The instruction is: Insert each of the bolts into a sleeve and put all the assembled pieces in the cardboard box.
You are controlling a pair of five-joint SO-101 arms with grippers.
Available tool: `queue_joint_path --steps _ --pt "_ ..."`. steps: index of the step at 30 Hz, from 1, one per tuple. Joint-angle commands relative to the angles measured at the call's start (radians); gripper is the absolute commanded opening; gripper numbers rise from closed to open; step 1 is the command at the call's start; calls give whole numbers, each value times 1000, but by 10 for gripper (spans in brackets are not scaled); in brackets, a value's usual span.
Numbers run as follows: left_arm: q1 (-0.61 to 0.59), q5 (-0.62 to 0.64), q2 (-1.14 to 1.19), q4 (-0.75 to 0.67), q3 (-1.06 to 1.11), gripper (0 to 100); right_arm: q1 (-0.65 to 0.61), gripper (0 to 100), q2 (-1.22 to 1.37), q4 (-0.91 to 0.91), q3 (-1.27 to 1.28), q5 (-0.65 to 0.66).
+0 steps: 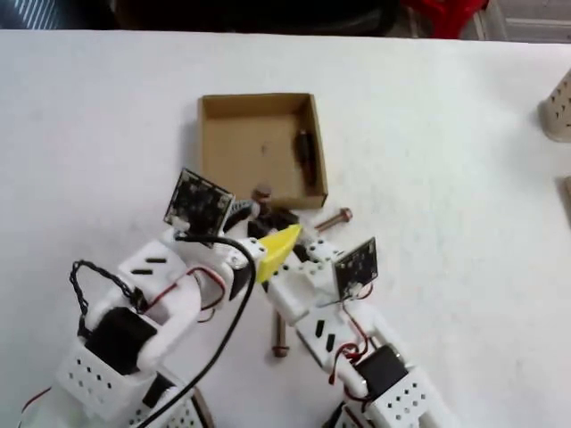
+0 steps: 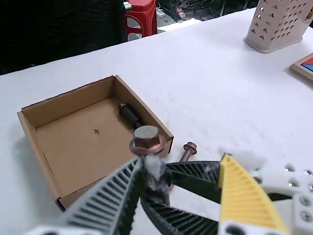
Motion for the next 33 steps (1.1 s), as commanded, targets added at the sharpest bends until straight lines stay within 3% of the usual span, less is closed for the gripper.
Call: queue_joint_path --steps 1,6,14,24,29,33 --pt "-1 -12 -73 20 -12 268 28 17 -13 2 8 -3" --pt "-1 -12 -171 147 2 270 31 17 -15 2 8 -3" --pt "-122 -48 -186 160 66 269 31 17 -13 4 8 -3" --pt "-160 -48 -283 193 -193 268 42 17 -15 24 8 -3" --pt "-173 -46 -283 189 -207 267 42 17 -15 24 8 -3" --pt "-289 -11 -283 133 -138 168 53 17 -15 25 8 -3"
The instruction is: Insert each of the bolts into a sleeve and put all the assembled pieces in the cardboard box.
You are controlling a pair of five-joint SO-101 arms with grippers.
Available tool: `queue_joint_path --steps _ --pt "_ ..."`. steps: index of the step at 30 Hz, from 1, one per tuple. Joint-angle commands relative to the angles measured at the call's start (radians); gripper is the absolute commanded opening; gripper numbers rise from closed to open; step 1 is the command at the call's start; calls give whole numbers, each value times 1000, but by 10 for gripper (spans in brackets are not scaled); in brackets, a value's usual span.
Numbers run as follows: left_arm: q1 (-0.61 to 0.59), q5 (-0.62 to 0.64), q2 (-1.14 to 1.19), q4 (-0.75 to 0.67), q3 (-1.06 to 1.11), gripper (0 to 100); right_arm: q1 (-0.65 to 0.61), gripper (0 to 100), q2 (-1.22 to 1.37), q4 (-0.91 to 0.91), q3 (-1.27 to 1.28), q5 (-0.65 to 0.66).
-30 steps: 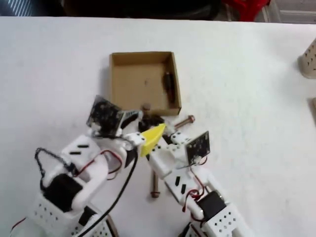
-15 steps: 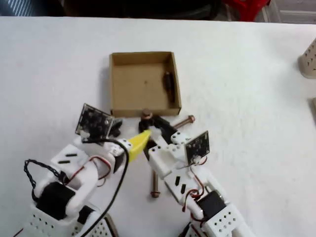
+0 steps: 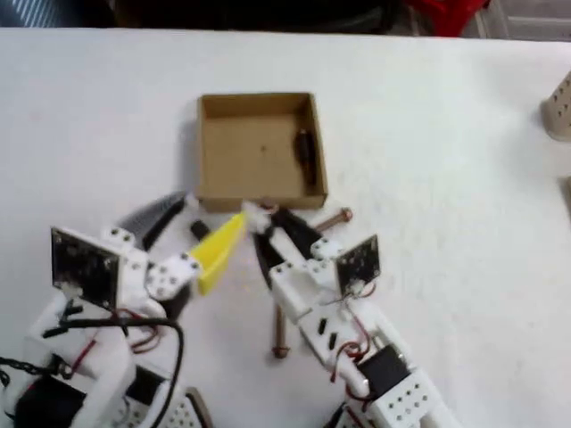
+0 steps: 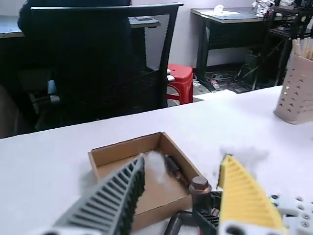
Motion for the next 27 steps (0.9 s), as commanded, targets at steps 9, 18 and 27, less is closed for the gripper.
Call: queue_joint_path --steps 9,18,27 --pt "-351 94 2 -295 347 24 81 17 -15 -1 8 -5" --pt "-407 195 2 -290 592 23 160 17 -16 58 -12 57" --pt "-409 46 2 -339 842 23 242 17 -12 177 -135 81"
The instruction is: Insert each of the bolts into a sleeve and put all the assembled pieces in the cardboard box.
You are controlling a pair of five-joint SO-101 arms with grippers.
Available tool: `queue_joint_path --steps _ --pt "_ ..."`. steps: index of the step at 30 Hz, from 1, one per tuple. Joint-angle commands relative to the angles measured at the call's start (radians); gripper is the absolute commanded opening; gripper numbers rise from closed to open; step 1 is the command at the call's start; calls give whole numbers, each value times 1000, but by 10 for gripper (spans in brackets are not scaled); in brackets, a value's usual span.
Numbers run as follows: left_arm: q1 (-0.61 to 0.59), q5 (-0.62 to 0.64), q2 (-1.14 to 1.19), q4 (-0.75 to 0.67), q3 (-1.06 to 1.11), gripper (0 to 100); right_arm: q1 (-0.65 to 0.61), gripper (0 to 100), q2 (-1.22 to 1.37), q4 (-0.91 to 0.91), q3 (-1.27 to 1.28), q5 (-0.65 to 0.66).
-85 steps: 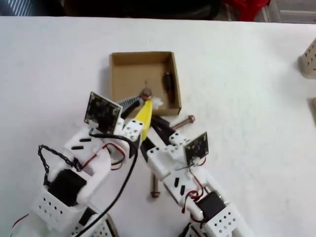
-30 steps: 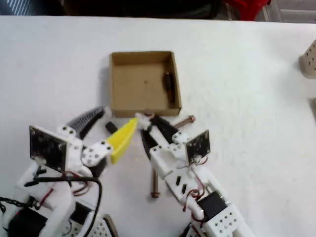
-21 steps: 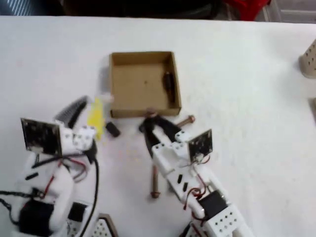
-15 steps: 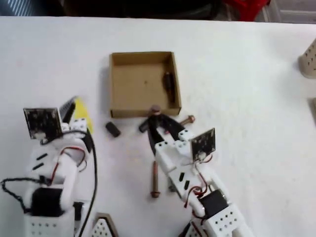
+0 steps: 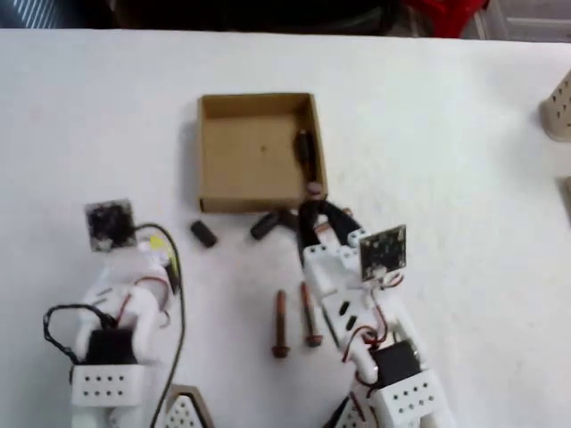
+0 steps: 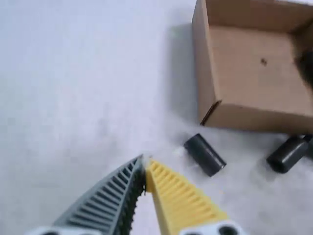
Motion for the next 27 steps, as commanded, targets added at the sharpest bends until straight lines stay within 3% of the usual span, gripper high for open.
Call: queue_joint_path --steps 1,9,27 --pt "-8 -52 -12 -32 43 23 10 17 -12 111 -133 17" --pt "16 -57 -13 -34 71 24 12 17 88 183 -292 84" --pt "8 -58 -13 -34 71 24 13 18 1121 174 -1014 84"
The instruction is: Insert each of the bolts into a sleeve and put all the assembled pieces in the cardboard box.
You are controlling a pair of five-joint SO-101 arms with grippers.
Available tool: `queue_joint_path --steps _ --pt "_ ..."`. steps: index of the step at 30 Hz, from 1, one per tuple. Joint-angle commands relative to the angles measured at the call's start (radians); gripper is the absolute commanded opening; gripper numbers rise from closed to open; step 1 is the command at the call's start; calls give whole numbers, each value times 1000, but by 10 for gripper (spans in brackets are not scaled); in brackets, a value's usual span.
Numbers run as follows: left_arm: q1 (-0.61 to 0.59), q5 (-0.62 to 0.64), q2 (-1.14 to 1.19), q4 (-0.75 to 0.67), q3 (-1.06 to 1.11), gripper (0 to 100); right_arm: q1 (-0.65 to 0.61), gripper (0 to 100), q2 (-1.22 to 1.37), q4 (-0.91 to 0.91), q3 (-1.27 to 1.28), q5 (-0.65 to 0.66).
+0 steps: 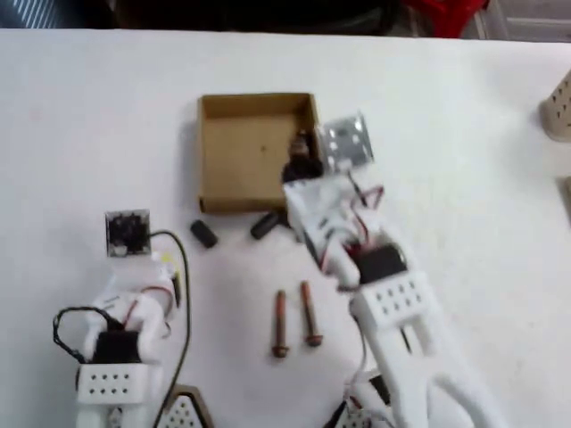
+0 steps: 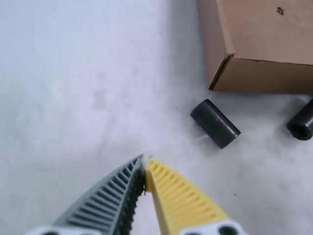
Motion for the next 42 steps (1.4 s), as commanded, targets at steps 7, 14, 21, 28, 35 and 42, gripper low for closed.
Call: queue_joint_path --steps 7,14,21,28,35,42 --pt "8 -11 -12 -28 -5 24 30 18 544 2 -519 14" --pt "8 -11 -12 -48 -5 24 54 18 866 309 -925 15" --pt "8 -74 -12 -48 -5 24 54 18 1207 475 -1300 138" --pt "10 -78 -12 -48 -5 24 82 75 1463 611 -1593 147" --pt "10 -78 -12 -48 -5 24 77 239 1577 809 -1843 138" --pt "10 -78 -12 -48 -5 24 62 46 1570 986 -2012 143"
